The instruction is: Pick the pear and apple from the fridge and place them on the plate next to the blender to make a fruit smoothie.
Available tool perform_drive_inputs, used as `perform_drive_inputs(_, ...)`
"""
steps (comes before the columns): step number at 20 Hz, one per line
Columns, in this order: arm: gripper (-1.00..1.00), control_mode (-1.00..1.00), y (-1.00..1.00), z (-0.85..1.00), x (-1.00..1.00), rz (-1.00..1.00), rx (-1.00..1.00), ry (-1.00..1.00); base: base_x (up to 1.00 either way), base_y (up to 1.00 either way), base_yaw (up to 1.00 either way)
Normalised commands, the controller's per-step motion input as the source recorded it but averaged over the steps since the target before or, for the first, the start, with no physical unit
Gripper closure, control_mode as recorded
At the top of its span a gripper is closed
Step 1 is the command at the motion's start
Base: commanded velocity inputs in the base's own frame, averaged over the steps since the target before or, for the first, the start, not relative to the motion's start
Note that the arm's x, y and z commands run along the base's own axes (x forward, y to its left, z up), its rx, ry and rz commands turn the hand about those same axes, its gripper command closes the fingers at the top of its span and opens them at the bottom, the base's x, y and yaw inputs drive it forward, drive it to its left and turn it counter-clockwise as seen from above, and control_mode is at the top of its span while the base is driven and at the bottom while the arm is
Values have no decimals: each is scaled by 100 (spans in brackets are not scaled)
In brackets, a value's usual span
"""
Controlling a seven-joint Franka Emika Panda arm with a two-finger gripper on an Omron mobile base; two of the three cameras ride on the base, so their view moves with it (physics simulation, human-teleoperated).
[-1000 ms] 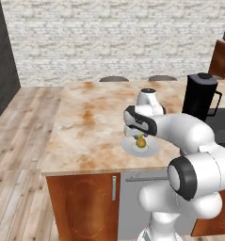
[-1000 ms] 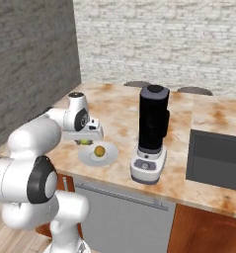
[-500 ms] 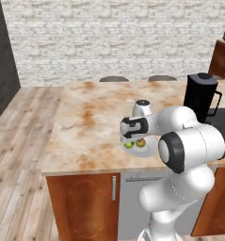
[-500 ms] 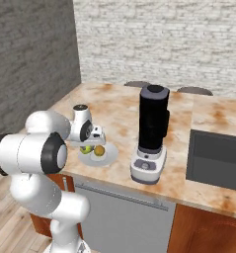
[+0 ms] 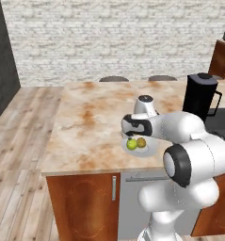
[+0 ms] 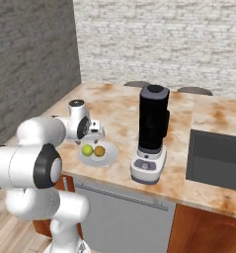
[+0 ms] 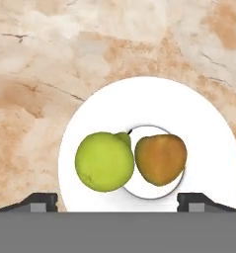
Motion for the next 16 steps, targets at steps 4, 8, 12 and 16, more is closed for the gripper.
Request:
perform_drive_inputs(4, -100, -100, -9, 59, -100, -1, 0, -61, 0, 0, 0)
perform_drive_inputs(8, -100, -100, -12, 55, -100, 0, 0, -60, 0, 0, 0)
perform_drive_inputs(12, -100, -100, -24, 82, -100, 0, 1, -57, 0, 0, 0)
perform_drive_inputs(16, -100, -100, -59, 100, -100, 0, 10, -47, 0, 0, 0)
